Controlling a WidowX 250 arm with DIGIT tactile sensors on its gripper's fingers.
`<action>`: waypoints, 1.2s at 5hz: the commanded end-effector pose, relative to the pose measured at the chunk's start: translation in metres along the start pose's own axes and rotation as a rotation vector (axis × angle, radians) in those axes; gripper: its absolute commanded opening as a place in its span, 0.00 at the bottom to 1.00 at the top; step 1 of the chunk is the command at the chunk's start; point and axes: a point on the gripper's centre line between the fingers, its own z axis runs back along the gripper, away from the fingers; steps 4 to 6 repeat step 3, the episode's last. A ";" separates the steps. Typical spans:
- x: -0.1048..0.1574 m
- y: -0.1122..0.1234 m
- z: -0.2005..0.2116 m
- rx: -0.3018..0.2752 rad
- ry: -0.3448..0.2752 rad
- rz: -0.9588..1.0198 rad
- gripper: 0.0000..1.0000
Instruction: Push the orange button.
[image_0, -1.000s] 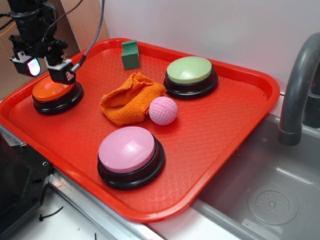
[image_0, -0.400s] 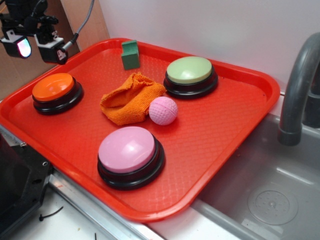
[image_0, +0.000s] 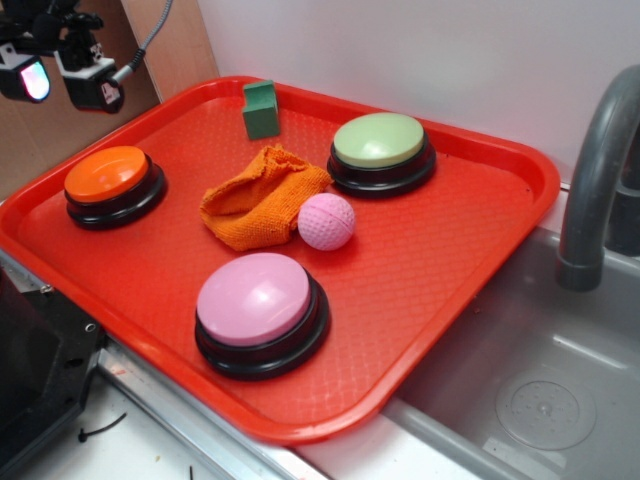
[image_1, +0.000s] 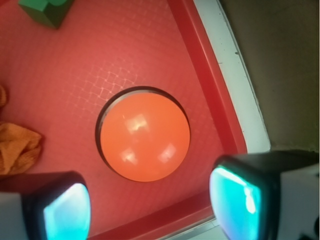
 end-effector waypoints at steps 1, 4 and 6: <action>-0.001 0.008 0.030 0.016 -0.106 0.033 1.00; -0.004 0.011 0.039 0.025 -0.130 0.017 1.00; -0.004 0.011 0.039 0.025 -0.130 0.017 1.00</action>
